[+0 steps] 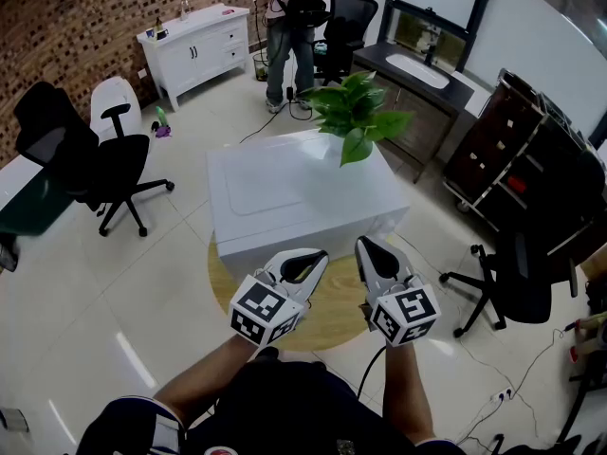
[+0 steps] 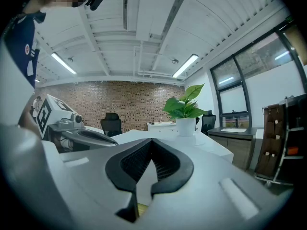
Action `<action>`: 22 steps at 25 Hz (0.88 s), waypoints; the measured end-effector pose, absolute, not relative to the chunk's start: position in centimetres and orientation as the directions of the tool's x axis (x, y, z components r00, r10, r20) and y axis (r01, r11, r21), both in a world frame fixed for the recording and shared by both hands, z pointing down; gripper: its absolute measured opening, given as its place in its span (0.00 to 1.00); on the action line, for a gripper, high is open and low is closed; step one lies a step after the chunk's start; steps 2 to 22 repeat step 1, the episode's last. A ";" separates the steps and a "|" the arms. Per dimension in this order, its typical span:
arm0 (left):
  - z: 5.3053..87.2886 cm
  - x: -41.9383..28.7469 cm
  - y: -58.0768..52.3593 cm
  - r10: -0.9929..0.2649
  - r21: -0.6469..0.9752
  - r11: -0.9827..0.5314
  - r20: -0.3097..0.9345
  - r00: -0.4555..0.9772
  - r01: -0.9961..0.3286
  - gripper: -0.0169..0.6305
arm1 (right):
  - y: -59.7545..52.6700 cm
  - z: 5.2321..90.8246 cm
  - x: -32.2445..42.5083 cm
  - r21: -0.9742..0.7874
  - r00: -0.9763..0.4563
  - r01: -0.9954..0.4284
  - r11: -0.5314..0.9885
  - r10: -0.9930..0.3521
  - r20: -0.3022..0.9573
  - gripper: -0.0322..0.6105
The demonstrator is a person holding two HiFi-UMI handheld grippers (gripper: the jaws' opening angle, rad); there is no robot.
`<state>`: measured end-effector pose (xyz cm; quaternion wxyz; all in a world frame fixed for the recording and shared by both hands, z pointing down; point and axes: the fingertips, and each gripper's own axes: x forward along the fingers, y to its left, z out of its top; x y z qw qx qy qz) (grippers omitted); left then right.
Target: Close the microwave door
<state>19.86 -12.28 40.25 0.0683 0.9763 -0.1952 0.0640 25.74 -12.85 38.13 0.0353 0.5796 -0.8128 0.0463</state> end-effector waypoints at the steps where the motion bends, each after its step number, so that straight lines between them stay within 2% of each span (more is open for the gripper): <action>1: 40.4 19.8 -12.3 -0.372 0.109 -0.914 0.153 0.915 -0.390 0.05 | -12.9 38.2 25.7 -0.035 -0.326 -0.945 0.324 -0.939 0.111 0.05; 22: 40.4 19.8 -12.3 -0.372 0.109 -0.914 0.153 0.915 -0.390 0.05 | -12.9 38.2 25.7 -0.035 -0.326 -0.945 0.324 -0.939 0.111 0.05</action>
